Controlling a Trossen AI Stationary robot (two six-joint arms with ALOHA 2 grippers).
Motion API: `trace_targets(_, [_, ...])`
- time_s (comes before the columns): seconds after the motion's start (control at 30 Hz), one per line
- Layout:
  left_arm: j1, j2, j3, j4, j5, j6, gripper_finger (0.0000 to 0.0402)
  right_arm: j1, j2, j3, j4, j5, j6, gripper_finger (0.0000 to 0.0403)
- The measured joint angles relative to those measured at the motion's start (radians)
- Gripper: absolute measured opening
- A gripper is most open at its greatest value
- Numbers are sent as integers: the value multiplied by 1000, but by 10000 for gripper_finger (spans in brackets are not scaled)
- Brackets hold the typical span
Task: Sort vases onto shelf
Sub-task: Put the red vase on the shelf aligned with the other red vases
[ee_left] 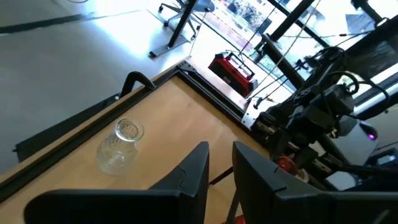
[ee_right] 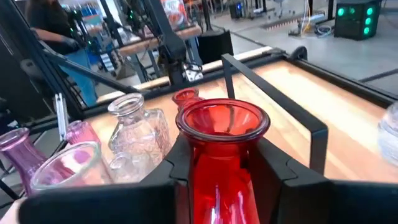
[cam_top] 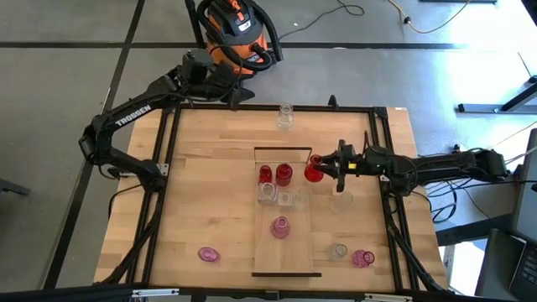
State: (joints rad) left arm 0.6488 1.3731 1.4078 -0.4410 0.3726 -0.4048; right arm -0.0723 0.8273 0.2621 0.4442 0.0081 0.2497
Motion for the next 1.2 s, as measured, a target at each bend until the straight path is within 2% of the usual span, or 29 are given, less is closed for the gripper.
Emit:
trace_targets(0.23, [-27, 0, 0, -30, -68, 23, 64, 0, 126, -72, 199, -1, 4, 81])
trace_targets(0.7, [-37, 0, 0, -30, -76, 25, 64, 0, 397, -75, 440, -19, -33, 81])
trace_targets(1.2, [-37, 0, 0, -30, -74, 24, 64, 0, 528, -24, 475, -70, -102, 81])
